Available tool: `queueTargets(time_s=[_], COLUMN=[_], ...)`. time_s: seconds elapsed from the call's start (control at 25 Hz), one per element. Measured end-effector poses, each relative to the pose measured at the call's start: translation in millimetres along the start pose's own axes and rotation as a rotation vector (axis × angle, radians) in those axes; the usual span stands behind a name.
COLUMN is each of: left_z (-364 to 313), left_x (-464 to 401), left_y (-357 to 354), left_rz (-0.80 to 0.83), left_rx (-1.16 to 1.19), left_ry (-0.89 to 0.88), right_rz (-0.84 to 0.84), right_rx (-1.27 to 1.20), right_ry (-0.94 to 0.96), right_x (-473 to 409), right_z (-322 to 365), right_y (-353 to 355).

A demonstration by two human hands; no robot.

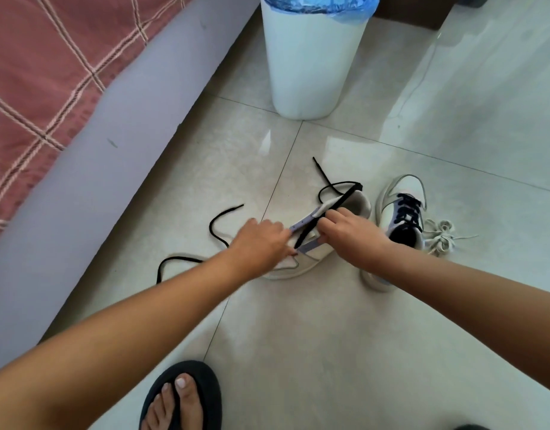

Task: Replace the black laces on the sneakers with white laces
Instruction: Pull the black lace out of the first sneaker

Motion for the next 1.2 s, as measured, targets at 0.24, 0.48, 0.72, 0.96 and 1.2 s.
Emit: queueTargets(time_s=[0.24,0.48,0.72,0.96,1.2], left_z=[-26,8,-6,25,133], left_x=[-15,1,-20,5,90], left_y=[0,-23,-16,-12,-56], left_rz=[0.205,0.071,0.165,-0.033,0.907], left_rx=[-0.300,-0.323,-0.265,-0.129,-0.260], left_ry=[-0.108,-0.046,-0.172,-0.218,0.491], right_rz=[0.084,0.063,0.161,0.435,0.463], right_rx=[0.027,0.030,0.067,0.002,0.044], right_ry=[0.015,-0.029,-0.042,-0.384,-0.482], right_x=[-7,-10,-12,-12,0], right_z=[6,1,9,-27,-55], right_y=[-6,-5,-13,-13,-8])
Point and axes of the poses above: each hand's wrist, its own x-axis away from the middle knuckle, its own y-axis out of the back of the hand, z = x × y, the point moved 6 cm from there along -x, towards the middle knuckle
